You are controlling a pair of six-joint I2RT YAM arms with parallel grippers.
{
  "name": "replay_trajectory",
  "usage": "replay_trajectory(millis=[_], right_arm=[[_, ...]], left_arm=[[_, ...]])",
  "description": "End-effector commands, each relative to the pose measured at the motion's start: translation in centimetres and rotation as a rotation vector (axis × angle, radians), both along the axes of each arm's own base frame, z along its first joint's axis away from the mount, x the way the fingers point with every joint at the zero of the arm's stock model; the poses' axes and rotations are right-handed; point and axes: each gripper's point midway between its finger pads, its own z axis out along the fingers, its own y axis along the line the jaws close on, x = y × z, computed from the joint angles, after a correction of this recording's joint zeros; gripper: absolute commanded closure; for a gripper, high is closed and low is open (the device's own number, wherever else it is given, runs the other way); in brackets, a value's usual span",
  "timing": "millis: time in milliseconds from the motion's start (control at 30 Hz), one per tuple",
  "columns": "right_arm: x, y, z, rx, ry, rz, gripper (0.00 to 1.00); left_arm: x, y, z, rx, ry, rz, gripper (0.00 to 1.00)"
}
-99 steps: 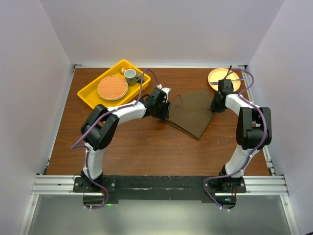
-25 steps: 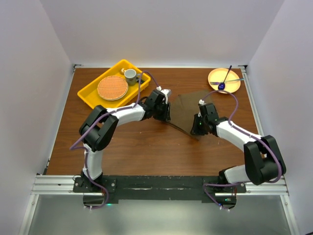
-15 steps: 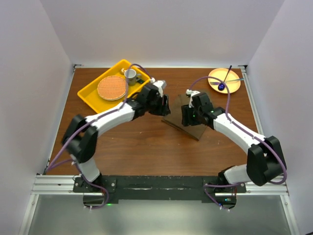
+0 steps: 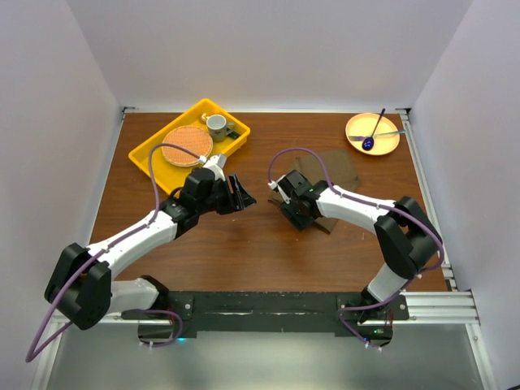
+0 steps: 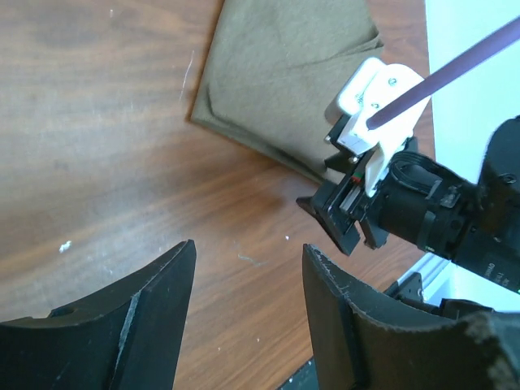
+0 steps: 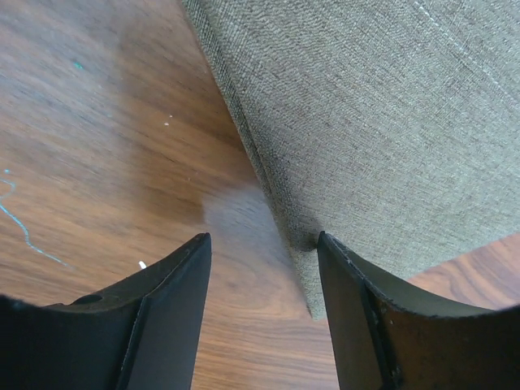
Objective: Fold the napkin, place the utensils inside, and roll it up
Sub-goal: Fold the napkin, then roll the napkin with the utensil
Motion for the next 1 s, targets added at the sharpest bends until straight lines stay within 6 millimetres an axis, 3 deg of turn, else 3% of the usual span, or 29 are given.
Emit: replay_trajectory(millis=[0, 167, 400, 833, 933, 967], right_arm=[[1.9, 0.5, 1.7, -0.018, -0.073, 0.043, 0.4], [2.0, 1.4, 0.9, 0.008, -0.052, 0.064, 0.37], [2.5, 1.0, -0.3, -0.033, -0.066, 0.051, 0.45], [3.5, -0.9, -0.8, -0.143, -0.126, 0.018, 0.65], [3.4, -0.8, -1.3, -0.149, -0.108, 0.025, 0.74], [3.3, -0.8, -1.5, -0.149, -0.1, 0.028, 0.83]], left_arm=[[0.3, -0.9, 2.2, -0.086, -0.056, -0.01, 0.4], [0.2, -1.2, 2.1, -0.095, -0.051, -0.028, 0.41], [0.2, -1.1, 2.0, -0.093, -0.053, -0.029, 0.41], [0.1, -1.2, 1.9, -0.102, -0.062, -0.033, 0.41], [0.0, -1.2, 1.9, -0.104, -0.062, -0.035, 0.4], [0.0, -1.2, 1.9, -0.105, -0.061, -0.038, 0.4]])
